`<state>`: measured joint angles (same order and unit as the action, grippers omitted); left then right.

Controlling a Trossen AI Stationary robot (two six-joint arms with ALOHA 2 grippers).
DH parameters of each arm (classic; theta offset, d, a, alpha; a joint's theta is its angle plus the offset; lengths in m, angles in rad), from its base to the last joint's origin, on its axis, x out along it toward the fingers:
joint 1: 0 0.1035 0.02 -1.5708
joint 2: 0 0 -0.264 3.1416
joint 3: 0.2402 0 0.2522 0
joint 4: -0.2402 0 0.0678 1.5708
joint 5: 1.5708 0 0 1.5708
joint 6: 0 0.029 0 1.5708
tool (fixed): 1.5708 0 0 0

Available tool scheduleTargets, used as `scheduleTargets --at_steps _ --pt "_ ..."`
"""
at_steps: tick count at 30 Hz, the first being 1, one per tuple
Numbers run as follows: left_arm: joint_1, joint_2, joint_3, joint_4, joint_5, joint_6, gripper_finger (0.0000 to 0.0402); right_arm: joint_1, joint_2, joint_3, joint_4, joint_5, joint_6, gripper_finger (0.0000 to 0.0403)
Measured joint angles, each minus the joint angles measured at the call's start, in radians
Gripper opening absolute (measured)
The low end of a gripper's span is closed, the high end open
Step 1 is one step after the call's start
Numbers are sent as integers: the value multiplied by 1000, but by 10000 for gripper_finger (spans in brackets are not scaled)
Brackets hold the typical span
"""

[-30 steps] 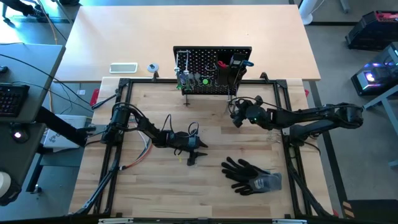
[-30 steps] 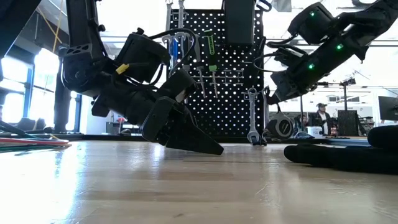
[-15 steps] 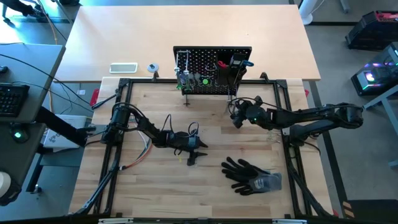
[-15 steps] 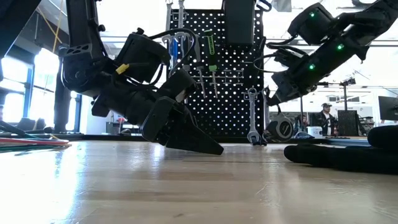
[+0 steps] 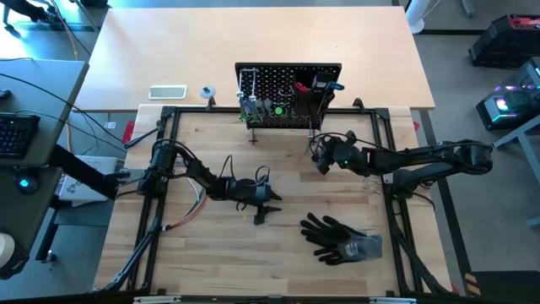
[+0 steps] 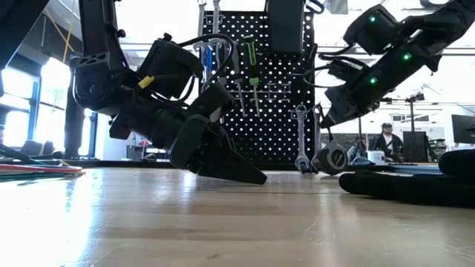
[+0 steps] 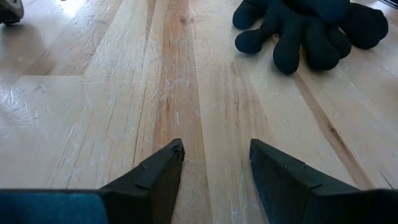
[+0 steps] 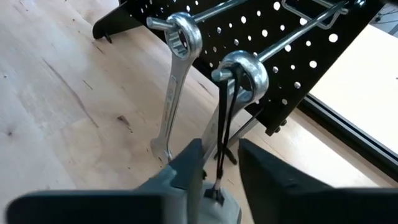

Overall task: Hang tools onto peg board
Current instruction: Hang the gray tape measure on the peg board

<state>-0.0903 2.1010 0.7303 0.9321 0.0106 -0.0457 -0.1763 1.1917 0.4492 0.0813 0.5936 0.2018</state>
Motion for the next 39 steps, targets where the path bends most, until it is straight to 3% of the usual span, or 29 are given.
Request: scheduleTargets --at_steps 5,10,25,39 --pt "-2 0 0 0 0 -3 182 0 0 0 -26 -1 24 137" --pt "-2 0 1 -6 0 -13 182 18 0 0 -43 1 26 155" --pt "-3 0 1 -12 4 -42 182 109 -4 0 -149 83 88 158" --pt "-4 0 1 -14 5 -56 182 151 -4 0 -171 89 136 158"
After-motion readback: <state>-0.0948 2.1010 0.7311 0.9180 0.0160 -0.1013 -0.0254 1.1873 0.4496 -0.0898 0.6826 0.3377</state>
